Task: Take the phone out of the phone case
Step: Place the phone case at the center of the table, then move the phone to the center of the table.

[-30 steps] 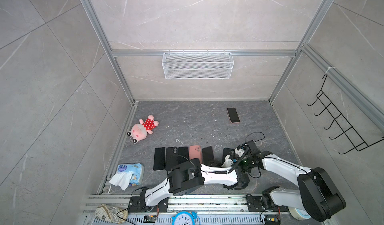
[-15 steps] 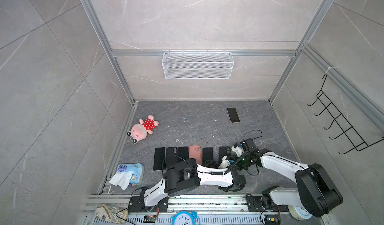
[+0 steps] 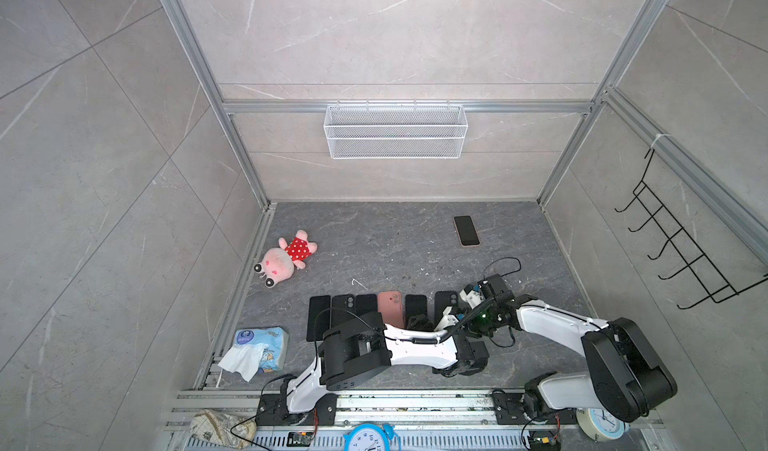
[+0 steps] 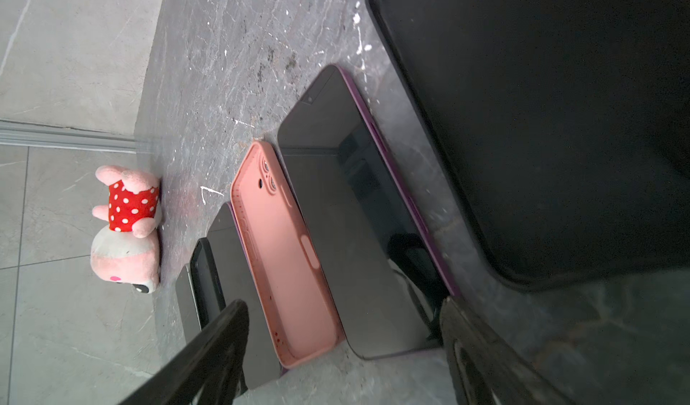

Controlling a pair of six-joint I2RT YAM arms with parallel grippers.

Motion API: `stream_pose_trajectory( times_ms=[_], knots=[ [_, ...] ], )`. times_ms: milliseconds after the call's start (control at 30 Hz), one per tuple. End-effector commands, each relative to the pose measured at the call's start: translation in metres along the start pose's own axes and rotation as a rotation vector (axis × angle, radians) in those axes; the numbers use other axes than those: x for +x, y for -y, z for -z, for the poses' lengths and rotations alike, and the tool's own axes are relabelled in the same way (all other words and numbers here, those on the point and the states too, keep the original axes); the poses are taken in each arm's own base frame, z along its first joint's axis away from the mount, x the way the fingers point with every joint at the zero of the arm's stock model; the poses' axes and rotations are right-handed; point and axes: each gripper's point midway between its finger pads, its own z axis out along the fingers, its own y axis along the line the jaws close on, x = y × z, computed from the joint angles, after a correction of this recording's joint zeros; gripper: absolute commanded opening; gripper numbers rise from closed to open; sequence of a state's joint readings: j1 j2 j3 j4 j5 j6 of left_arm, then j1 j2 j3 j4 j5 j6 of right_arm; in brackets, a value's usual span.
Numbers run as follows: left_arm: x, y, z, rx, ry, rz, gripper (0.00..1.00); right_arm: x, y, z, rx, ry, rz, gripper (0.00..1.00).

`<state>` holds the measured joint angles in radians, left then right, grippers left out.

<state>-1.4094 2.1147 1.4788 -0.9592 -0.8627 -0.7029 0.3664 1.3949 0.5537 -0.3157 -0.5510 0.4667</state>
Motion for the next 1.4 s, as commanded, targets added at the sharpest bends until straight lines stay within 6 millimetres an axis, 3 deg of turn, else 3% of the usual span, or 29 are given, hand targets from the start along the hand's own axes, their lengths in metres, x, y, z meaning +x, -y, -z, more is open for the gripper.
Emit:
stream_pose_trajectory(
  times_ms=[0, 333, 567, 767, 967, 1233, 1367],
  knots=[
    [-0.018, -0.01, 0.01, 0.001, 0.047, 0.033, 0.83, -0.007, -0.001, -0.001, 0.017, 0.012, 0.025, 0.0],
    [-0.003, -0.042, 0.047, 0.143, 0.106, 0.214, 0.84, 0.0, 0.003, 0.0, 0.033, 0.007, 0.02, 0.0],
    [0.014, -0.089, 0.063, 0.166, 0.149, 0.354, 0.87, -0.002, 0.002, -0.01, 0.04, -0.011, 0.042, 0.0],
    [0.031, -0.123, 0.06, 0.169, 0.149, 0.448, 0.88, -0.005, -0.015, -0.02, 0.071, -0.063, 0.127, 0.0],
    [0.04, -0.143, 0.058, 0.166, 0.159, 0.485, 0.88, -0.004, -0.011, -0.027, 0.148, -0.106, 0.174, 0.04],
    [0.039, -0.151, 0.055, 0.175, 0.152, 0.509, 0.88, -0.015, -0.009, -0.019, 0.203, -0.063, 0.208, 0.44],
    [0.039, -0.154, 0.05, 0.217, 0.147, 0.552, 0.88, -0.026, -0.014, 0.005, 0.251, 0.023, 0.235, 0.77]
  ],
)
